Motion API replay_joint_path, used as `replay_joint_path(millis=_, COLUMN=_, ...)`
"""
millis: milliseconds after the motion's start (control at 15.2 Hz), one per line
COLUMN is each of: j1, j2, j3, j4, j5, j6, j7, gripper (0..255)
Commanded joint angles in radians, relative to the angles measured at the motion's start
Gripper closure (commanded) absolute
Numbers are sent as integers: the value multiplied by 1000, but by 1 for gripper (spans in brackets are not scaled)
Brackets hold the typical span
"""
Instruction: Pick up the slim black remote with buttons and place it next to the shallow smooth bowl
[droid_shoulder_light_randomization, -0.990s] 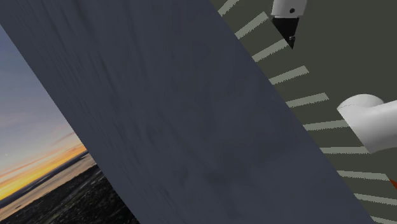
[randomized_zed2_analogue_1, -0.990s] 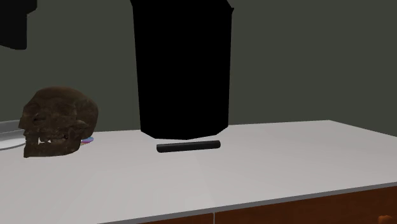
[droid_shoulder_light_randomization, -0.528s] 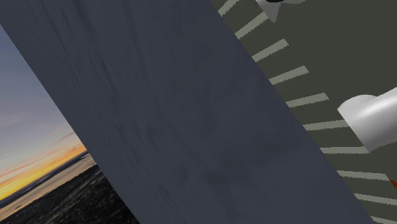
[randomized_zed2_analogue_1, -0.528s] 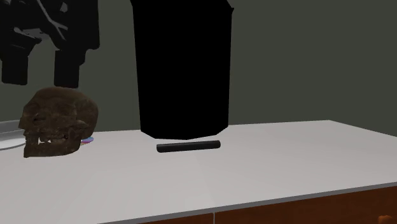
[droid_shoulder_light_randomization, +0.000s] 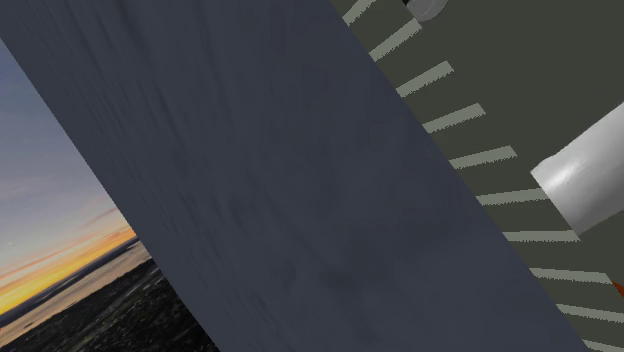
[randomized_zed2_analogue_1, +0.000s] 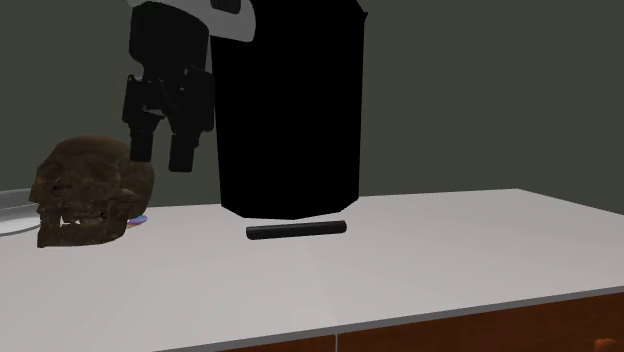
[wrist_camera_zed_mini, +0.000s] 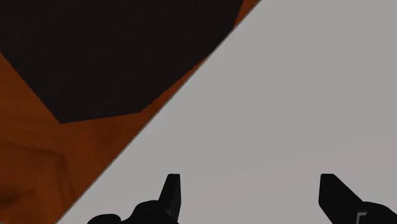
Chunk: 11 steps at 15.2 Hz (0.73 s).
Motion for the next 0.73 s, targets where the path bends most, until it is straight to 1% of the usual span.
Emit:
replay_joint_path(millis=0, j1=-8, j2=79, j3=-1, j4=52, j5=15, j6=32, j7=59, gripper=0)
replay_joint_path(millis=330, j1=-34, j2=253, j3=-26, j4=186, j5=48, j6=83, j7=174, gripper=0)
replay_joint_path(millis=660, j1=-64, j2=418, j3=-57, j4=330, j5=88, j6=114, j7=279, gripper=0)
